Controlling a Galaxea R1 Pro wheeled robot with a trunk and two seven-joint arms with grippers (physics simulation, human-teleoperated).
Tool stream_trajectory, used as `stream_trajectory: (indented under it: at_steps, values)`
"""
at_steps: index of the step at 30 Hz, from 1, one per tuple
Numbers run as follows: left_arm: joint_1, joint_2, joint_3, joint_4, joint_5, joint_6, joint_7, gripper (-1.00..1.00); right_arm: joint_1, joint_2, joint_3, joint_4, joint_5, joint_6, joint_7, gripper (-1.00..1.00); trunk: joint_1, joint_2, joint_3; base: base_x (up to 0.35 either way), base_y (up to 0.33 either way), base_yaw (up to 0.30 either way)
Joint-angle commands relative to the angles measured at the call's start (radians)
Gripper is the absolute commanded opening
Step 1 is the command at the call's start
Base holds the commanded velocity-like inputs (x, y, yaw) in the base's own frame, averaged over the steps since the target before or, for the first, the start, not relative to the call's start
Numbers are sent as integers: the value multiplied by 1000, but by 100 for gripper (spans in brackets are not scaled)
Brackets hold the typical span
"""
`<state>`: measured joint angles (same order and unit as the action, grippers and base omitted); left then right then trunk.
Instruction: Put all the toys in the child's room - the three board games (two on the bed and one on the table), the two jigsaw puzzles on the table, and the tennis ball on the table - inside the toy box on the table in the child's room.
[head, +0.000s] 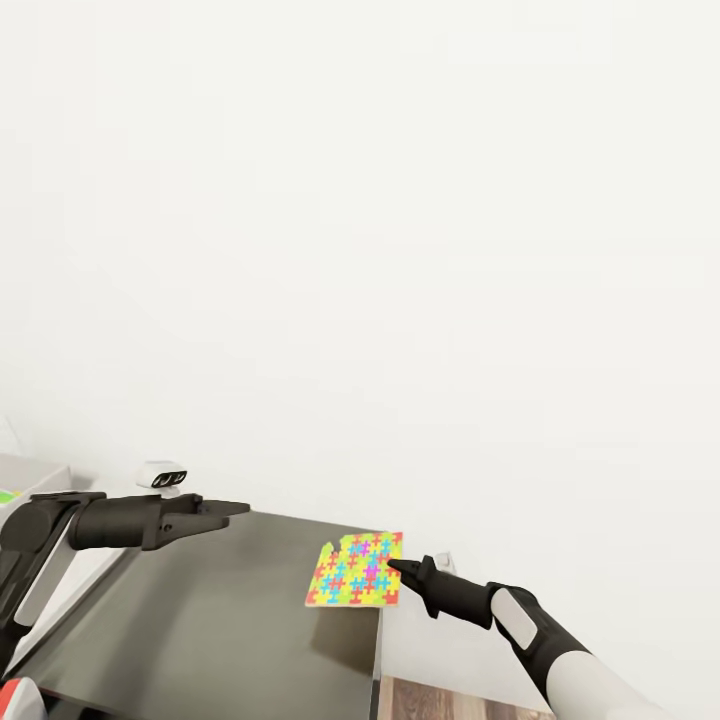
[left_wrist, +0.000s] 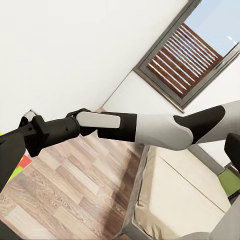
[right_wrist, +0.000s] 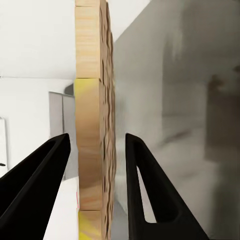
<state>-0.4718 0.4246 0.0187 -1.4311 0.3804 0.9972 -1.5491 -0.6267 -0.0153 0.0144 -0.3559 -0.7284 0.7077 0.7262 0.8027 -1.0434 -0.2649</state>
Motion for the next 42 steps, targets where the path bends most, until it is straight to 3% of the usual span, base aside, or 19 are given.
stream_trajectory:
  at_steps: [1, 16, 21, 25, 29, 42]
  values:
    - [-1, 0, 0, 0, 0, 11, -3, 100, -1, -1, 1, 0, -5, 5, 1, -100, -4, 6, 2, 0, 0, 0]
    - [-1, 1, 0, 1, 0, 13, -2, 100, 9, -4, 0, -3, -9, 8, 17, -100, -61, 111, 52, 0, 0, 0]
    - [-1, 2, 1, 1, -1, 18, -2, 100, 18, -6, 2, -3, -2, 1, 179, -100, -81, 146, 74, 0, 0, 0]
    - [-1, 2, 0, 1, -1, 23, -2, 100, 29, -43, 3, -3, 1, -1, 268, -100, -96, 174, 93, 0, 0, 0]
    - [-1, 2, -1, 0, 0, 25, -2, 100, 44, -77, 3, -3, -3, -1, 294, -100, -111, 202, 112, 0, 0, 0]
    - [2, 2, -5, 9, -3, 32, -1, 100, 48, -93, 2, -3, -5, -25, 346, -100, -161, 293, 174, 0, 0, 0]
